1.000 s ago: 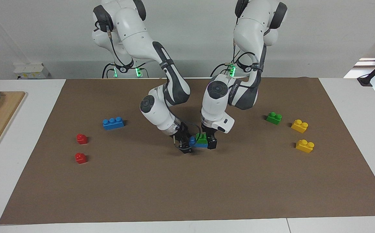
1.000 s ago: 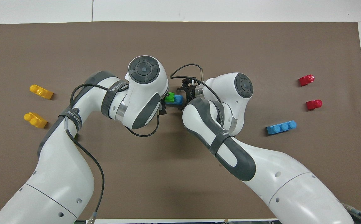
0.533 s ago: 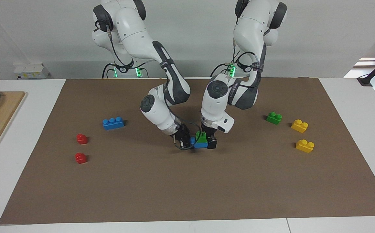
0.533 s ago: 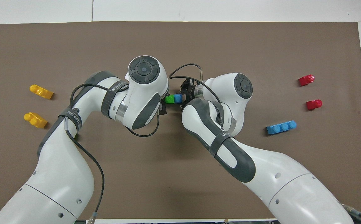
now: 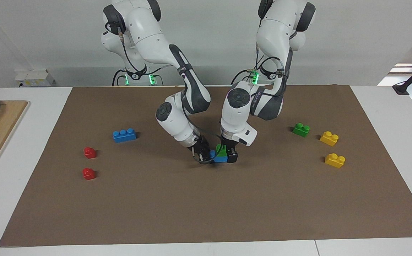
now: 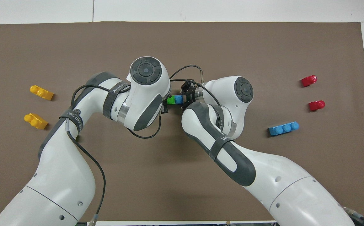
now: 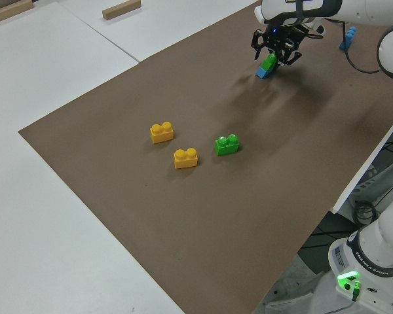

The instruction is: Remove green block with left arm and hold with right

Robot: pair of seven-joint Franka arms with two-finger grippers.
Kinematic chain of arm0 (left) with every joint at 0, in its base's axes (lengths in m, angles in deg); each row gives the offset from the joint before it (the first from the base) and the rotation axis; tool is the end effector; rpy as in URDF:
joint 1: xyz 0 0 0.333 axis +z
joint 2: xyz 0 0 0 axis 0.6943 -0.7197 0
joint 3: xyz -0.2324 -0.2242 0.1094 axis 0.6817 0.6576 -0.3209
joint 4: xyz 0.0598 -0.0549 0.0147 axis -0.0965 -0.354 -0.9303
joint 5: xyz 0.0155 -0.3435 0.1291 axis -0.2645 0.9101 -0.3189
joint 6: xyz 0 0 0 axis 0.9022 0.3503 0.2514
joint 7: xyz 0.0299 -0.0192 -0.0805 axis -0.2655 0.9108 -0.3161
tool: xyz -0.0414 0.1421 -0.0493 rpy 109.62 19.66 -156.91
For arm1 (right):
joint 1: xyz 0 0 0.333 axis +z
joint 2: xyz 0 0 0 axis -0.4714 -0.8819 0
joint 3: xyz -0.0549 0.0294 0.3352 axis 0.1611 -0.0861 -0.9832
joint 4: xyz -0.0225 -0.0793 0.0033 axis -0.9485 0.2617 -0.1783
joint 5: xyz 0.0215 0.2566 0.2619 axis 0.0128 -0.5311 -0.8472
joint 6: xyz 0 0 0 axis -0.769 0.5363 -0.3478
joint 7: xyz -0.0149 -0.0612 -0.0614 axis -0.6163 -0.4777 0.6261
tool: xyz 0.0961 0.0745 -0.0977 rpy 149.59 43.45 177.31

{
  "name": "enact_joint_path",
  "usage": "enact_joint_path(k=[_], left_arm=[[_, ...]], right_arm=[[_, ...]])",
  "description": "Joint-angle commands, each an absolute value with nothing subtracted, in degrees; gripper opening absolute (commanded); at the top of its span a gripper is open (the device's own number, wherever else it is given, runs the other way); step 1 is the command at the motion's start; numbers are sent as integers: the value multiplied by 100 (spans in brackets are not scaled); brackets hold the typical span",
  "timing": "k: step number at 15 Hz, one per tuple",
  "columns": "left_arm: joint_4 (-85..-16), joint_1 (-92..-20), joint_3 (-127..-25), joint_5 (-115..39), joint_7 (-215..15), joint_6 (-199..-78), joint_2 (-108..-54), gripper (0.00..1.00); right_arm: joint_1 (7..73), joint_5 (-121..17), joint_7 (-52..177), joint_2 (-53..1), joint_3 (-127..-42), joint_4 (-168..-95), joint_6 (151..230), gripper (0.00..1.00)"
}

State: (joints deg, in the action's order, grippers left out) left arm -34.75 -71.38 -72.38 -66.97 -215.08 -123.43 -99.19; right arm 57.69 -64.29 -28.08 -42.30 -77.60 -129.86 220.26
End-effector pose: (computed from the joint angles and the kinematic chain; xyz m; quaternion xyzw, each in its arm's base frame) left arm 0.5656 -0.3677 0.3293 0.6734 0.7390 0.0000 0.0192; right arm 0.5961 0.3485 0.2647 -0.7012 0.6641 0.1352 0.2214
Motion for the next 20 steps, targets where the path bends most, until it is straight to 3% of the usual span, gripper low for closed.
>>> enact_joint_path(k=[1,4,5,14,17,20], left_arm=[[-3655,-7209,-7285,-6797,-21424,-12331,-9722,32],[-3838,-7157,-7285,-6789,-21406,-12322,-9424,3],[-3935,-7139,-7276,-6789,-21406,-12331,-9309,0],[-3972,-6455,-7259,-6727,-20065,-11330,-8623,0],[-4032,-6051,-7285,-6727,-18503,-11241,-8570,0],[-4216,-5410,-7267,-6727,-16955,-11389,-8535,0]], right_arm=[[5801,-6566,-2652,-4278,-7742,-13154,22297,0],[5801,-6566,-2644,-4278,-7742,-13154,22306,0],[5801,-6566,-2644,-4278,-7742,-13154,22306,0],[5696,-6532,-2652,-4234,-7733,-13049,22149,0],[5311,-6269,-2626,-4173,-7654,-12576,21202,0],[4468,-5391,-2573,-4059,-7671,-11838,19806,0]])
